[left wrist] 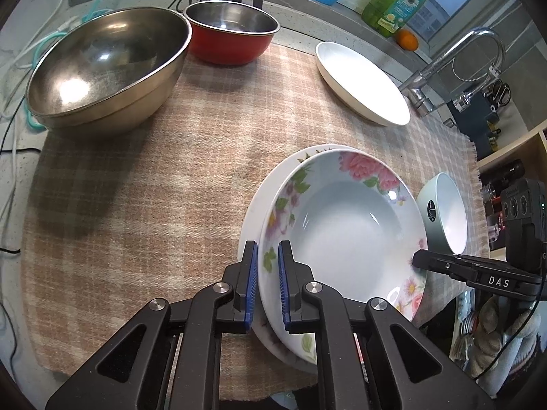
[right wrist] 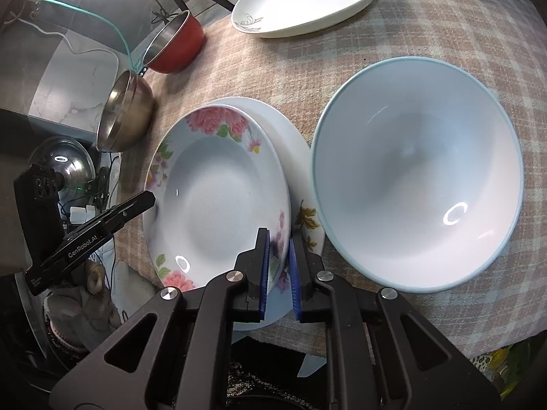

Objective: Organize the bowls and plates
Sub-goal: 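Lift the rose plate onto the pink-flowered plate and open the right tool, then move the open right tool toward the rim of the plain white plate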

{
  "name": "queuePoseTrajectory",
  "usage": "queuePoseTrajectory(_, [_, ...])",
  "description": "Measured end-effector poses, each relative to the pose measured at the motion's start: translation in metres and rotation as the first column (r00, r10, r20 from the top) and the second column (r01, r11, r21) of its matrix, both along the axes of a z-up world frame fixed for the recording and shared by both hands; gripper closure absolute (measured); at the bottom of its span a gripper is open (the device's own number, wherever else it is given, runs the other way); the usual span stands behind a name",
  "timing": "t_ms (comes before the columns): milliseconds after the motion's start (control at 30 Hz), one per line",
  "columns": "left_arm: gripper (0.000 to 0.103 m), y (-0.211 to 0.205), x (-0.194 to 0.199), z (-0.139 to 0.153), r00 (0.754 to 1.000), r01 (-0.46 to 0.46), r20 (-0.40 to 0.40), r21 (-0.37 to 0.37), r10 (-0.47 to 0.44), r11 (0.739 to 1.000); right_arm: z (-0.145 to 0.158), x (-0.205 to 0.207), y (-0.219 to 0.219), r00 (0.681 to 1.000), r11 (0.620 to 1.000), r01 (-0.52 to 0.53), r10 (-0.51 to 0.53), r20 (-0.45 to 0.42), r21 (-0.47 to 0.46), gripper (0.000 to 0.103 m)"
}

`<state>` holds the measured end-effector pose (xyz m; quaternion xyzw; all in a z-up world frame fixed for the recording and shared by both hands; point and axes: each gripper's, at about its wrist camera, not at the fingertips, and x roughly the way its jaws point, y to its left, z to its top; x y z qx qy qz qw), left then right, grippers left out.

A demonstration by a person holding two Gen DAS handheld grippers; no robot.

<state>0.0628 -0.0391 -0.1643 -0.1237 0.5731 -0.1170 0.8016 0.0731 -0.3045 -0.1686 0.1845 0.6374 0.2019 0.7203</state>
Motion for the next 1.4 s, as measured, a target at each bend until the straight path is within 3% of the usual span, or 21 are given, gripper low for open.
queuePoseTrajectory(167, [0.089, 0.0, 0.001, -0.001, 1.0, 0.0, -0.005, -0.01, 0.0, 1.0, 0.0, 0.0, 0.0, 1.0, 1.0, -0.003, 0.003, 0.002, 0.004, 0.085])
queuePoseTrajectory(333, [0.089, -0.001, 0.0, 0.001, 1.0, 0.004, 0.001, -0.002, -0.004, 1.0, 0.007, -0.001, 0.0, 0.999, 1.0, -0.01, 0.011, 0.032, -0.011, 0.064])
queuePoseTrajectory(433, [0.089, 0.0, -0.002, 0.002, 1.0, 0.002, 0.006, -0.001, -0.002, 1.0, 0.009, -0.003, -0.001, 0.999, 1.0, -0.009, 0.009, 0.039, -0.015, 0.059])
queuePoseTrajectory(1000, [0.089, 0.009, -0.001, 0.031, 0.998, -0.028, 0.058, -0.024, 0.03, 0.999, 0.03, -0.013, -0.005, 0.998, 1.0, -0.013, 0.013, 0.067, 0.002, 0.057])
queuePoseTrajectory(1100, [0.088, 0.006, 0.003, 0.038, 0.997, -0.029, 0.07, -0.039, 0.032, 0.999, 0.045, -0.008, -0.01, 0.995, 1.0, -0.014, 0.012, 0.101, 0.019, 0.057])
queuePoseTrajectory(1167, [0.081, 0.004, 0.006, 0.042, 0.996, -0.029, 0.082, -0.048, 0.033, 0.998, 0.056, -0.005, -0.014, 0.991, 1.0, -0.017, 0.015, 0.131, 0.013, 0.057])
queuePoseTrajectory(1400, [0.081, -0.005, 0.024, 0.049, 0.993, -0.042, 0.104, -0.066, 0.048, 0.997, 0.089, 0.019, -0.052, 0.974, 0.999, 0.003, 0.007, 0.227, -0.041, 0.057])
